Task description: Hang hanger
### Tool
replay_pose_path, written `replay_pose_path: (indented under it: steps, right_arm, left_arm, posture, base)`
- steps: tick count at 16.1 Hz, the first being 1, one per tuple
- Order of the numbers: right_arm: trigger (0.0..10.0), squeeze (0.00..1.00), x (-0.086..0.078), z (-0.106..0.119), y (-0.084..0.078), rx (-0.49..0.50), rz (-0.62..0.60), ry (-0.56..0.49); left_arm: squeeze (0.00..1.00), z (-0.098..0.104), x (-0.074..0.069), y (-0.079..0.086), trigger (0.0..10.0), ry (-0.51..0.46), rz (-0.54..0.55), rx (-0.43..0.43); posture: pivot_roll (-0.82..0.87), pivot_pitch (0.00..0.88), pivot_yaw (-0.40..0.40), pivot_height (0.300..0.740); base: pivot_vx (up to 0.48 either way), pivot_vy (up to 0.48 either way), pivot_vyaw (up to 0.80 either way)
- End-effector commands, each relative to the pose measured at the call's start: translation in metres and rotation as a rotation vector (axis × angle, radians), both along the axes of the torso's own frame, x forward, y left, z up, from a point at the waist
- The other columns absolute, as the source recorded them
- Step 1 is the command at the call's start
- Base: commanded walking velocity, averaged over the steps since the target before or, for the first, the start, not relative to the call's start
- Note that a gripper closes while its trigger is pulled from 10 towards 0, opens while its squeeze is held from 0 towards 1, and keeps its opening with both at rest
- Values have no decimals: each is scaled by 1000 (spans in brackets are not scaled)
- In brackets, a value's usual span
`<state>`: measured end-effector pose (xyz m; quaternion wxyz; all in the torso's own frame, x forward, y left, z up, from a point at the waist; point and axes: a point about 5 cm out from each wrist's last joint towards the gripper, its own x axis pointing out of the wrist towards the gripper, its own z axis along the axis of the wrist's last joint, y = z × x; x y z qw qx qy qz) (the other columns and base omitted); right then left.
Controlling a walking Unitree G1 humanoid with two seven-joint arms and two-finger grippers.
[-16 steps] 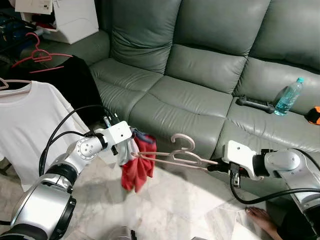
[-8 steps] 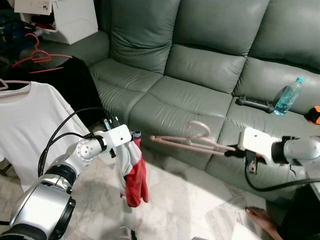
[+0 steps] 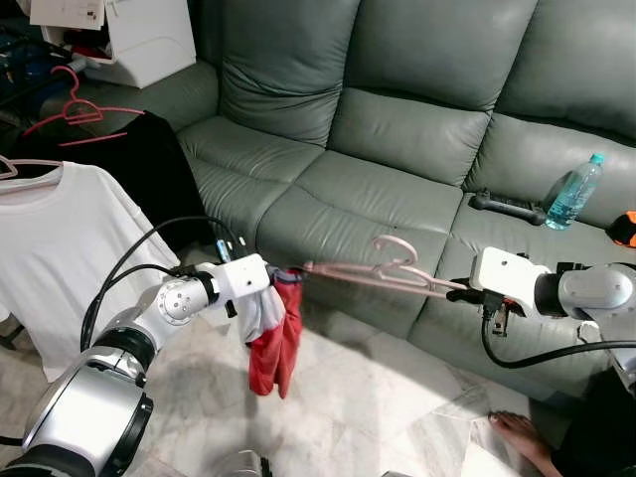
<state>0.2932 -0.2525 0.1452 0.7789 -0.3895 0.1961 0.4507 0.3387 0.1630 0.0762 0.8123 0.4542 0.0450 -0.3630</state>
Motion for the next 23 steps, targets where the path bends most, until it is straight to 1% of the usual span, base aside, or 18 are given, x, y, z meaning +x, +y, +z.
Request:
replay_pose_path:
  steps: [1,4,8,11,14,17,19,20,23]
  right_arm:
    - [10000,0,4,6,3,-5,19,-27]
    - [10000,0,2,4,6,20,40,6]
    - [10000,0,-4,2,18,96,77,71]
    - [10000,0,-8,2,20,96,94,106]
    - [10000,0,-12,5,16,84,81,116]
    - [10000,0,-14,3,11,55,70,125]
    - [10000,0,-13,3,10,39,62,115]
    - [10000,0,-11,4,6,12,47,104]
    - [10000,0,-11,5,0,-16,31,99]
  left_arm:
    - [0,3,1,-5,10000,-14,-35,1]
    - [0,2,-1,-8,10000,-11,-51,-4]
    - [0,2,0,-10,10000,-14,-55,-4]
    - [0,3,1,-10,10000,-15,-50,-3]
    - [0,3,3,-5,10000,-18,-16,15]
    - [0,5,4,-3,10000,-22,-7,15]
    - [0,5,4,-3,10000,-23,-5,17]
    - [0,5,4,-1,10000,-22,-2,21]
    - [0,5,4,1,10000,-20,3,24]
  posture:
    - [-111,0,52,740]
    - [-111,0,53,740]
    - [-112,0,54,740]
    - [-112,0,54,740]
    - [-117,0,58,740]
    - [-118,0,58,740]
    - [-118,0,58,740]
    - [-116,0,59,740]
    - [-115,0,59,740]
  base:
    - [0,0,0]
    - [0,0,0]
    - [0,0,0]
    - [0,0,0]
    - [0,0,0]
    - [0,0,0]
    - [0,0,0]
    - [0,0,0]
    - [0,0,0]
